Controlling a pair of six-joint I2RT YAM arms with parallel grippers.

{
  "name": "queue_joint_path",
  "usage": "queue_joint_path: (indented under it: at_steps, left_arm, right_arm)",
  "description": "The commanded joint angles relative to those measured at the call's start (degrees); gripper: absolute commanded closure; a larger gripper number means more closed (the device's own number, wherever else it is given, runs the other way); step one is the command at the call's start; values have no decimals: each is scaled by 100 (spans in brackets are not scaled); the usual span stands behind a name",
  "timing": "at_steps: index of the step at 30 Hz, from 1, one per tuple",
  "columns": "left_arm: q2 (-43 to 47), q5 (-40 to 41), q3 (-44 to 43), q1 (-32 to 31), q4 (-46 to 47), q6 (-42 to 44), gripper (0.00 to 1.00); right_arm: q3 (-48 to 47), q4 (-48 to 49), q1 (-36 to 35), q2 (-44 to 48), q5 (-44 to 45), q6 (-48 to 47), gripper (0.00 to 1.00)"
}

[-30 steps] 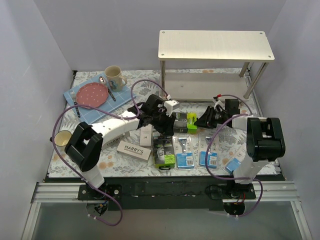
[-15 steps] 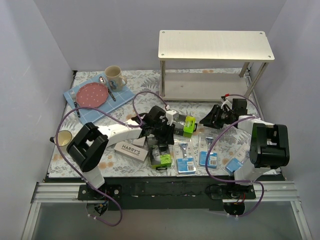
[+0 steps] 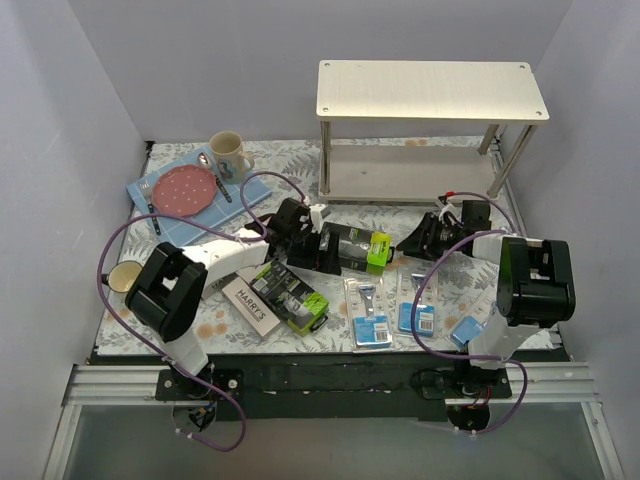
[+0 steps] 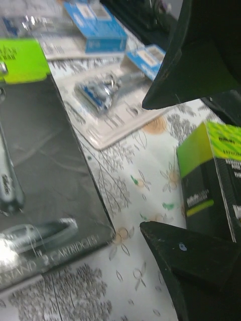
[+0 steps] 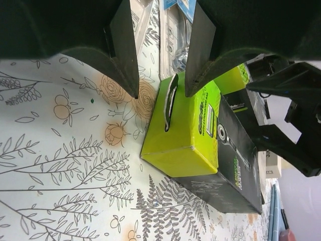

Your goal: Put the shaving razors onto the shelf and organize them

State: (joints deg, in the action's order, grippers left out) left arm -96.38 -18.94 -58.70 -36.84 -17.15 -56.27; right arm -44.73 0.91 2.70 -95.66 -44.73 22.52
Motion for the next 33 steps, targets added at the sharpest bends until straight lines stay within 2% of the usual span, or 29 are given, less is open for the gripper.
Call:
queue_joint_path:
  at_steps: [1, 5, 8, 11, 14, 15, 19, 23, 29, 33]
  left_arm:
    - [-100, -925, -274, -34, 447, -927, 5]
    - [-214, -1498, -11, -34, 1168, -2357, 5]
    - [-416, -1657, 183, -34, 1678, -2897, 5]
    - [-740, -1893, 288, 54, 2232, -3363, 5]
    - [-1031, -2052, 438, 238, 2707, -4127, 6]
    - [-1058, -2078, 473, 282, 2821, -4407, 6]
    - [-1129, -1947, 561, 274, 3383, -5058, 5]
    - [-1138, -1587, 535, 230, 3604, -5403, 5]
    - [-1129, -1218, 263, 203, 2981, -5631, 4]
    - [-1181, -1191, 157, 195, 2989, -5719, 5]
  right_arm:
    - [131, 541, -103, -163, -439, 173, 51]
    - [105, 787, -243, -444, -571, 348, 54]
    - [-26, 911, -418, -611, -747, 446, 63]
    - [-106, 999, -428, -682, -923, 691, 74]
    - [-194, 947, -367, -595, -1125, 955, 92]
    - [-142, 990, -341, -551, -1239, 1304, 99]
    - [17, 1246, -331, -322, -1512, 2079, 99]
    - [87, 938, -454, -173, -1583, 2107, 99]
    - [307, 552, -717, 143, -1635, 2116, 99]
    - [342, 515, -885, 363, -1679, 2063, 99]
